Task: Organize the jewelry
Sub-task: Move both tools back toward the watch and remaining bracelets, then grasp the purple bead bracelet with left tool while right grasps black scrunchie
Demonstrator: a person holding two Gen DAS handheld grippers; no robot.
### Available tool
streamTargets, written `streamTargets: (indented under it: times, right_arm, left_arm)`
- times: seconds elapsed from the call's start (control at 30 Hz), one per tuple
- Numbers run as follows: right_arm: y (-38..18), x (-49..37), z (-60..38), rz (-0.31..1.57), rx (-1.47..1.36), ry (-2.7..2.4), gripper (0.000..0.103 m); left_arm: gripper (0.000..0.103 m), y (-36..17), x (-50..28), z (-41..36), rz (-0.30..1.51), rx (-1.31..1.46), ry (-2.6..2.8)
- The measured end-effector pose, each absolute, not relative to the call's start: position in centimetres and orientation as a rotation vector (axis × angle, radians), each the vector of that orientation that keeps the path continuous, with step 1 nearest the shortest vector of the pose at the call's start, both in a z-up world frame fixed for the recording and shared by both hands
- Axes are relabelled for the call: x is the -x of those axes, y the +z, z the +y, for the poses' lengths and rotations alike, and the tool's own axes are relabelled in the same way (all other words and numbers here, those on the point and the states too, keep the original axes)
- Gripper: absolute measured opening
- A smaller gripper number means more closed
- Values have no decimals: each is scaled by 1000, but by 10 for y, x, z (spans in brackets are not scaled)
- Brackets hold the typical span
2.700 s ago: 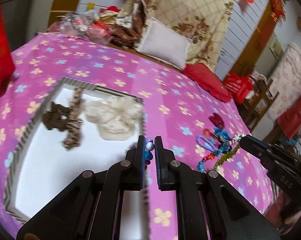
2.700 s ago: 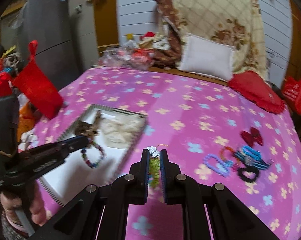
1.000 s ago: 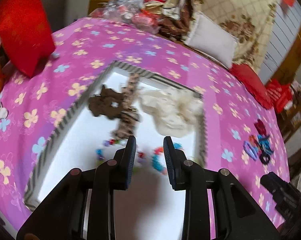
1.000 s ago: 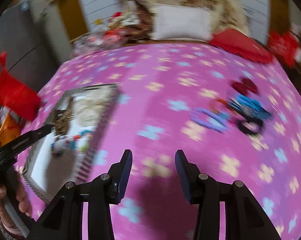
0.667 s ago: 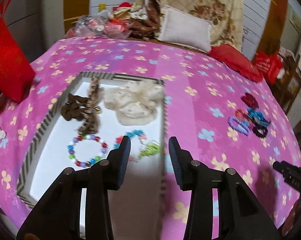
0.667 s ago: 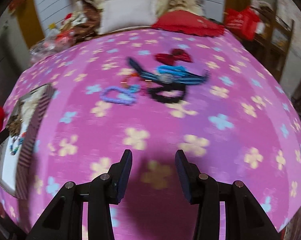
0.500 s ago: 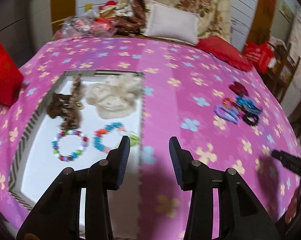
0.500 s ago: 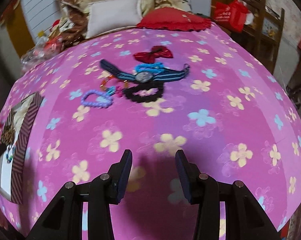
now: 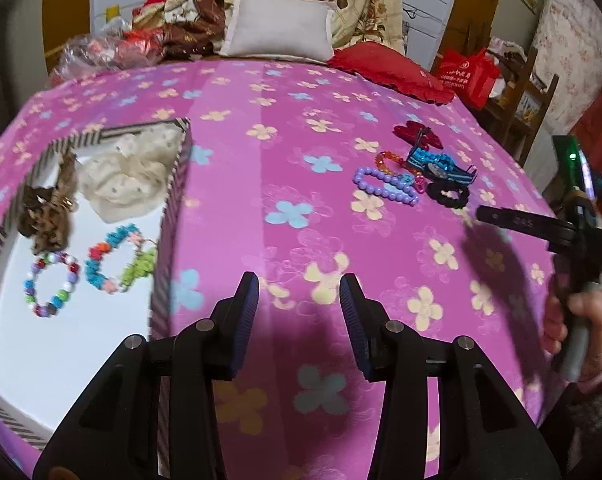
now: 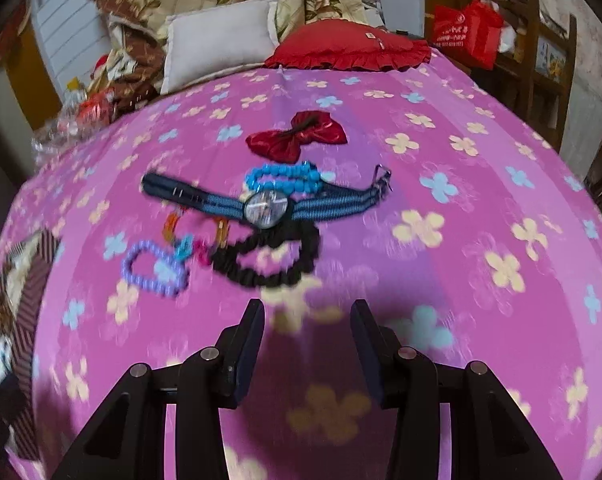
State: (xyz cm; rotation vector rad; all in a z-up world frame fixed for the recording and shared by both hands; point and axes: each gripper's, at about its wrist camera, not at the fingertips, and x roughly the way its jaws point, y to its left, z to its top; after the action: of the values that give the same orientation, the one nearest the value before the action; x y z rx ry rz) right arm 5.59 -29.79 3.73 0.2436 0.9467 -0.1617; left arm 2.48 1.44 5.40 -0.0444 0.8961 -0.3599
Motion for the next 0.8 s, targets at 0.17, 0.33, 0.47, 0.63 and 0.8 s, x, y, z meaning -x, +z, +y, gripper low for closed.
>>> streamTargets:
  times: [0.17,0.33,0.47,0.63,0.8]
  right_arm:
    - [35,-70,-310,925,-302,-133,43]
    - [32,-78,-314,910,-298,-110,43]
    - [26,-84,-319,917,-313,-91,43]
    - [24,-91,-318,914,-290,-68,43]
    - [19,-96,-315,919,-271,-59,43]
  left_arm:
    - [41,57,-49,5,946,107,-368]
    - [42,56,-87,-36,959,56,-409]
    - [42,48,-118,-67,987,21,-436]
    - [42,34,-151,-82,1019,35,-427]
    - [41,20,-169,-91,1046,18,-440]
